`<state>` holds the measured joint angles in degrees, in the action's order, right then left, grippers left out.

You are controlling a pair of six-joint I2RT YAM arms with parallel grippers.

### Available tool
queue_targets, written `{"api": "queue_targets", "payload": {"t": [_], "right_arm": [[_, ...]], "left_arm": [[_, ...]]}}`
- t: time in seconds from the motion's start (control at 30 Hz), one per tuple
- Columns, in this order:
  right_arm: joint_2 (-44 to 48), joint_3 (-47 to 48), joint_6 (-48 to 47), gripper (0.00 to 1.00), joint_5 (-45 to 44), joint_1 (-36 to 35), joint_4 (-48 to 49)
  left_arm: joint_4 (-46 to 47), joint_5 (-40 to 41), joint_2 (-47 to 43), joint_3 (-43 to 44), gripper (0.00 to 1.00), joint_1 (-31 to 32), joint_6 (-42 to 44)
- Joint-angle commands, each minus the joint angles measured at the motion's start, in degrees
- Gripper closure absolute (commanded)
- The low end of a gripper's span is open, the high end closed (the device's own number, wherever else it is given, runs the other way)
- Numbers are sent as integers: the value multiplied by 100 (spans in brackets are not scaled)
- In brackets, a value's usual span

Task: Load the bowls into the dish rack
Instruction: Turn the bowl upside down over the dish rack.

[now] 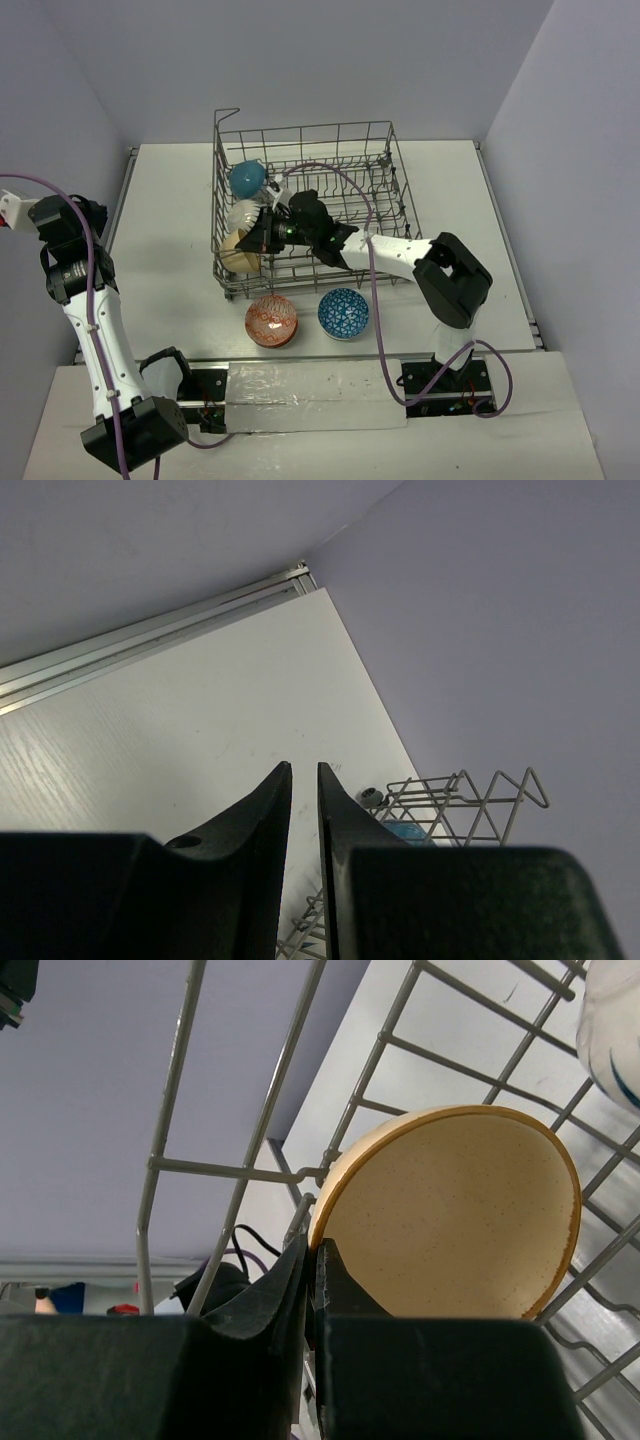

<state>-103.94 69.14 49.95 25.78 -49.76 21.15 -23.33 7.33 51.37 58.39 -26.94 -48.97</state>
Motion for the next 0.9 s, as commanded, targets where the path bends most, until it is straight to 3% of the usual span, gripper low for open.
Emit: {"api": "queue_targets", "payload": {"t": [0.0, 0.87], "right_arm": [[340, 20, 216, 100, -29, -95, 900], [506, -340, -135, 100, -407, -148, 865]], "left_arm": [[215, -118, 13, 32, 79, 22, 63], [250, -180, 13, 6, 79, 48, 89]]}}
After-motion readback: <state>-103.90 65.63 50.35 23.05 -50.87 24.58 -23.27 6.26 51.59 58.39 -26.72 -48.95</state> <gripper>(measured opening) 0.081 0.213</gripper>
